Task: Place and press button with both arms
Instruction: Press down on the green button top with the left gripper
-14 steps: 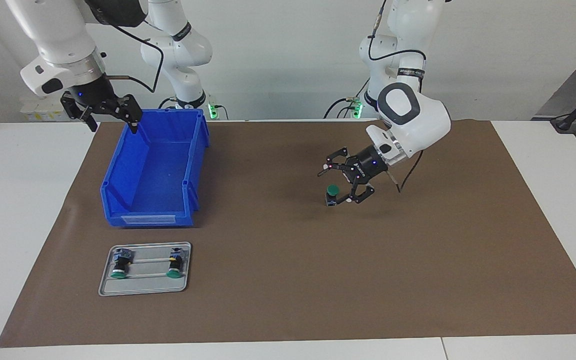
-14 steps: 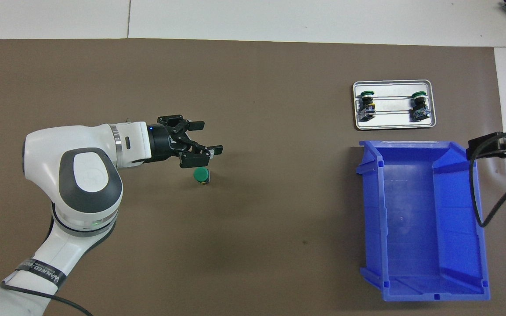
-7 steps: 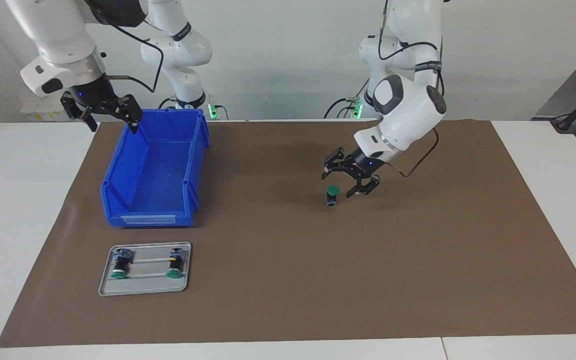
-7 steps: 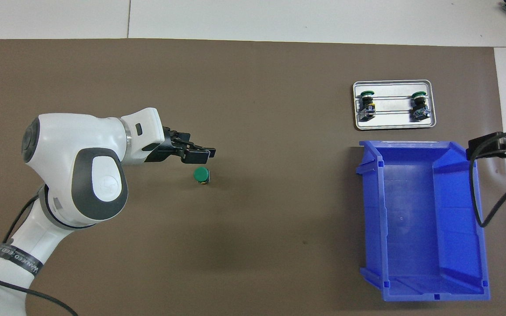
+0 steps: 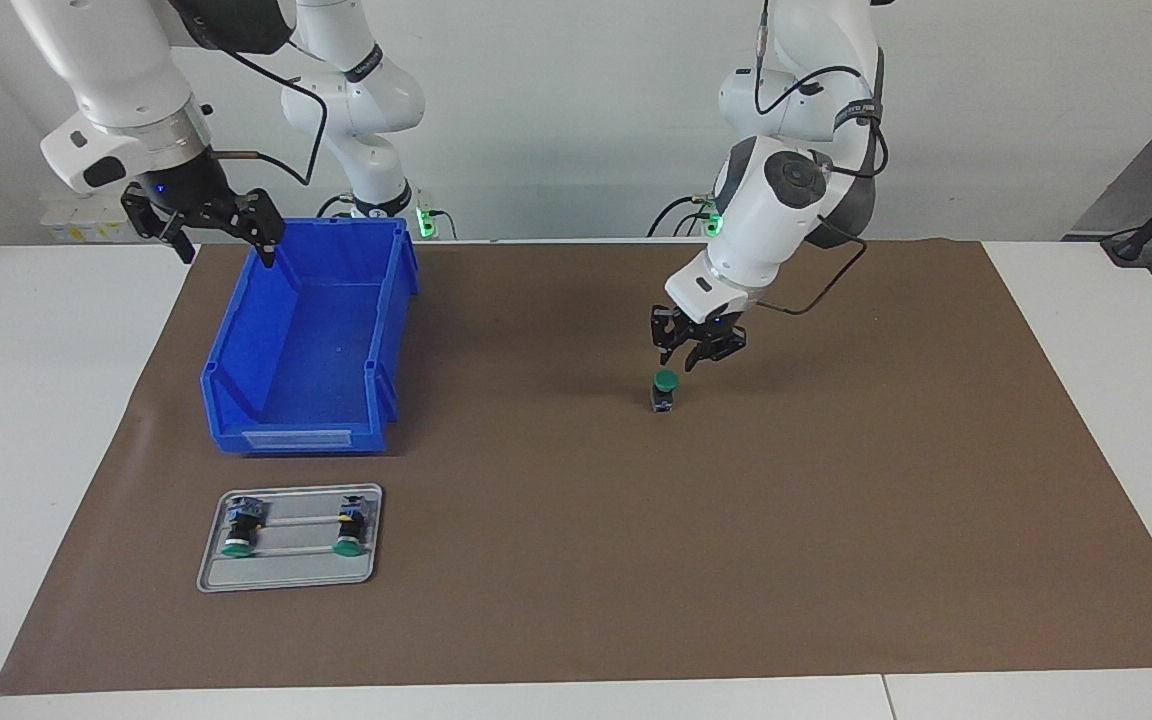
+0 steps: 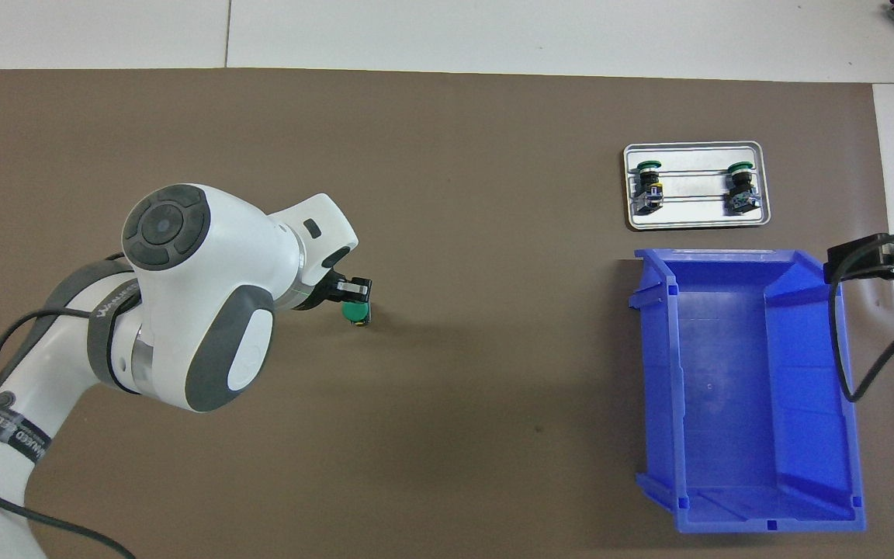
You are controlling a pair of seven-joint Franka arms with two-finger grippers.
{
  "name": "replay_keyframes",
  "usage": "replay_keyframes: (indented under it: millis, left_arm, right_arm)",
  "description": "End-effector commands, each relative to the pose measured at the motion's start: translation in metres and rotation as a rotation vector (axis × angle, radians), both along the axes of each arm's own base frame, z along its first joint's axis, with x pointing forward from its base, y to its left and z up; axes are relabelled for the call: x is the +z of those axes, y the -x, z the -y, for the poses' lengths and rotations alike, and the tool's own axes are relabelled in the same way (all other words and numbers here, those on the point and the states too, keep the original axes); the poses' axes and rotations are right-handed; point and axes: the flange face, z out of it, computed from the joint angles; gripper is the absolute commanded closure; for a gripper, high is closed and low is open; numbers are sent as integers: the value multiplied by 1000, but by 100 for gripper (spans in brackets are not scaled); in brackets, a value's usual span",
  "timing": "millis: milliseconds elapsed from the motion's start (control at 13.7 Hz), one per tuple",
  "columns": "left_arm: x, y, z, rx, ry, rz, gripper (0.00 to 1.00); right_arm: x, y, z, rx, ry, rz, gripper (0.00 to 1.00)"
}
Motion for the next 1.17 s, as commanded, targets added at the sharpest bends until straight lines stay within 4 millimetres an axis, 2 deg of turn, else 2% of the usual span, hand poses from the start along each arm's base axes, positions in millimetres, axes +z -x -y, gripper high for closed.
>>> replay_keyframes:
  millis: [0, 220, 586, 805, 1098]
  left_arm:
    - [0, 4, -2, 21, -35, -14, 100]
    - [-21, 10, -3, 21, -99, -13, 100]
    - [-40, 5, 12, 53, -81, 28, 100]
    - [-43, 6, 14, 62, -78, 32, 100]
    - [-67, 17, 12, 60, -81, 37, 100]
  right_arm:
    - [0, 3, 1, 25, 7, -4, 0]
    - [0, 3, 1, 24, 7, -4, 0]
    - [0, 3, 1, 24, 7, -4, 0]
    - [0, 3, 1, 24, 7, -4, 0]
    - [0, 3, 1, 24, 7, -4, 0]
